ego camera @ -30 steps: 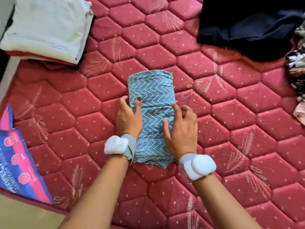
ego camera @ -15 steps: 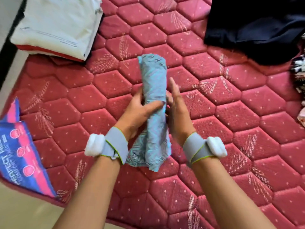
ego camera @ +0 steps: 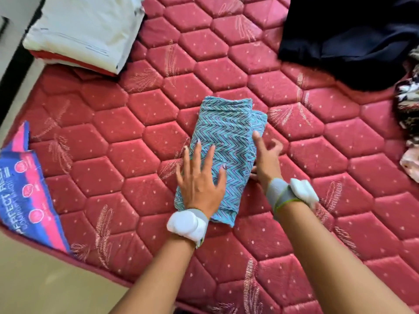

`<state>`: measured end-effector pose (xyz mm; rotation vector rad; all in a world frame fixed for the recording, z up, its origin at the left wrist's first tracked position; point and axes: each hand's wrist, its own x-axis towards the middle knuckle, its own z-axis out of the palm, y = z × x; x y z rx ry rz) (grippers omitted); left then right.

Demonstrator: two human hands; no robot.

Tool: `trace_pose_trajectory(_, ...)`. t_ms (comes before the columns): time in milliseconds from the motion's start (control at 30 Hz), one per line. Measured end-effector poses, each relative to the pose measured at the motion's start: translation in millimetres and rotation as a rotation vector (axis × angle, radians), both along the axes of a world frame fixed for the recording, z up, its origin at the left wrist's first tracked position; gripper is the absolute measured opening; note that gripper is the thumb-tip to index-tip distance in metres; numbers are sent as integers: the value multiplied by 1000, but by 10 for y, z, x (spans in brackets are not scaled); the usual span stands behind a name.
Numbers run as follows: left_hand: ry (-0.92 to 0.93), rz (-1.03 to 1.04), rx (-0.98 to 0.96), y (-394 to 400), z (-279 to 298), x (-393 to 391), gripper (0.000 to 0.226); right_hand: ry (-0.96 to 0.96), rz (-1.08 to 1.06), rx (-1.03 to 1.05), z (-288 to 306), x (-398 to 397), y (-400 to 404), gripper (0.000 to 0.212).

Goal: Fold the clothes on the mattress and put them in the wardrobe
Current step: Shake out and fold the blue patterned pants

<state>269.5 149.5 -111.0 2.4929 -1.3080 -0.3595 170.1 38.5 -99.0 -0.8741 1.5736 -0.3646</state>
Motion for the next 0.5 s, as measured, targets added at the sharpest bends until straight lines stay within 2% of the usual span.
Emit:
trace_pose_trajectory(33,-11,-23,71,79,-49,-93,68,130,101,-130,21,58,-23,77)
trace_pose_trajectory(100,-41,-87,152,192,-122,-314,83,277,244,-320,60,178,-93,71)
trace_pose_trajectory(167,-63,-97,195,232,-139,-503,92,319,275,-295,78,271,-239,61)
trace_pose_trajectory(233,-91,-88,218,251,-137,-622,86,281,224,-158,36,313,-412,48)
trace_pose_trajectory(300,-108,-101,216,266,-134,-670,70,153,180,-110,-9,299,-488,32)
trace_pose_trajectory(367,-100,-141,208,318,-127,-667,65,66,48,-211,-71,216,-430,25)
trace_pose_trajectory(433,-120,-226,212,413,-127,-660,65,57,-45,-291,-144,38,-336,25)
trace_pose_trajectory(500,-161,-302,250,514,-127,-670,63,134,-46,-294,-232,-125,-305,24)
